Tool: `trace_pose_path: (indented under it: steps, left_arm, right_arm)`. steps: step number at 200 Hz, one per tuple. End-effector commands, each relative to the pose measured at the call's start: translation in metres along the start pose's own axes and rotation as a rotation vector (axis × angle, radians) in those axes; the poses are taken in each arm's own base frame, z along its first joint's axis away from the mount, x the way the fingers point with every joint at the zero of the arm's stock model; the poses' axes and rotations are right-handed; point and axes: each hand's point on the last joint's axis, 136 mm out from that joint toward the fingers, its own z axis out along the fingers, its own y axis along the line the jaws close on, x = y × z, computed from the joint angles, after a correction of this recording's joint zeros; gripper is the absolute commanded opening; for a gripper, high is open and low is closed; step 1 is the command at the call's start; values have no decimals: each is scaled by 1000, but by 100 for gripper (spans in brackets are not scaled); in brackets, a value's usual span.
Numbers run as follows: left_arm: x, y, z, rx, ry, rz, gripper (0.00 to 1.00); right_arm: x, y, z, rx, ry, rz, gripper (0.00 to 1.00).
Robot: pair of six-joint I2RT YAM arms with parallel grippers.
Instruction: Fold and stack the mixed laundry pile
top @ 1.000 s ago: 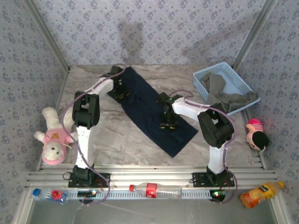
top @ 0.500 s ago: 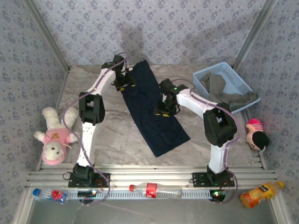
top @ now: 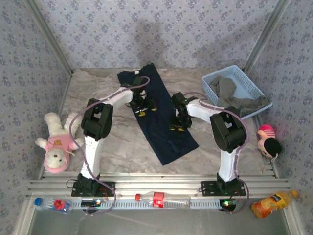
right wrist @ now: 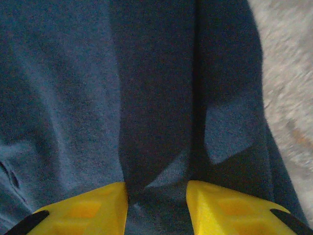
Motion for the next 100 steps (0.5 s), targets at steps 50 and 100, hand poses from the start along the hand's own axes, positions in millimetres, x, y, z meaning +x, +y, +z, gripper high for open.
trace_pose_path:
  steps: [50, 100]
  left_arm:
    - [-14, 1, 11, -72, 13, 137, 68]
    - [-27, 14, -13, -146, -30, 130, 70]
  right_arm:
    - [74, 73, 17, -105, 136, -171, 38]
    - [51, 67, -2, -87, 80, -140, 43]
